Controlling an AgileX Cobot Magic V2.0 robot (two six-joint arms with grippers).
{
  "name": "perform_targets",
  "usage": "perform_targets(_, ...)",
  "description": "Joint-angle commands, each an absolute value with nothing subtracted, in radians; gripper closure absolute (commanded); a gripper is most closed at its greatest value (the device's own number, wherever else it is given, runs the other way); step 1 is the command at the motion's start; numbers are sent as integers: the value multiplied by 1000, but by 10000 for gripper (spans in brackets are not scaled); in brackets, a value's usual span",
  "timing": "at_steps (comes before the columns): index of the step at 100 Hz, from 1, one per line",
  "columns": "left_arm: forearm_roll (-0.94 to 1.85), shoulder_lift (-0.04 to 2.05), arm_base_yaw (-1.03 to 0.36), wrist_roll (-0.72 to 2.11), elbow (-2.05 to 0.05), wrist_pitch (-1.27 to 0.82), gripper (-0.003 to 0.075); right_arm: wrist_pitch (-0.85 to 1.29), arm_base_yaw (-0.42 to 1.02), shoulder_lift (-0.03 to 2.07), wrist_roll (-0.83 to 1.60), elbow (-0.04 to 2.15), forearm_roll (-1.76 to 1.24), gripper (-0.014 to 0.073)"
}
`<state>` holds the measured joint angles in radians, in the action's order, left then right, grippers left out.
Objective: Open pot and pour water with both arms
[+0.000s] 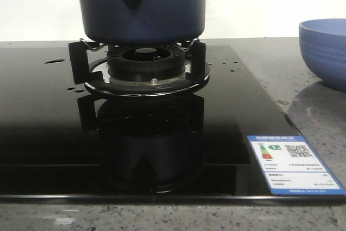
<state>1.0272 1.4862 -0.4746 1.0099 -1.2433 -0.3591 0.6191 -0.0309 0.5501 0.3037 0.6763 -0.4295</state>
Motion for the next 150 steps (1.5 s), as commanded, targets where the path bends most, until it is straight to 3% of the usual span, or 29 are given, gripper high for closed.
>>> perform_targets(1, 1065, 1461, -482, 1016, -1284, -330, 174, 544, -29, 561, 316, 711, -450, 118)
perform_targets(35, 1065, 1461, -482, 1026, -1284, -332, 344, 544, -29, 561, 316, 711, -450, 118)
perform_targets(84, 1069, 1378, -447, 1026, -1288, -322, 345, 634, -33, 682, 235, 752, -441, 118)
perform_targets(150, 1079, 1244, -102, 1026, -1288, -388, 345, 957, -274, 1254, 143, 1173, -260, 118)
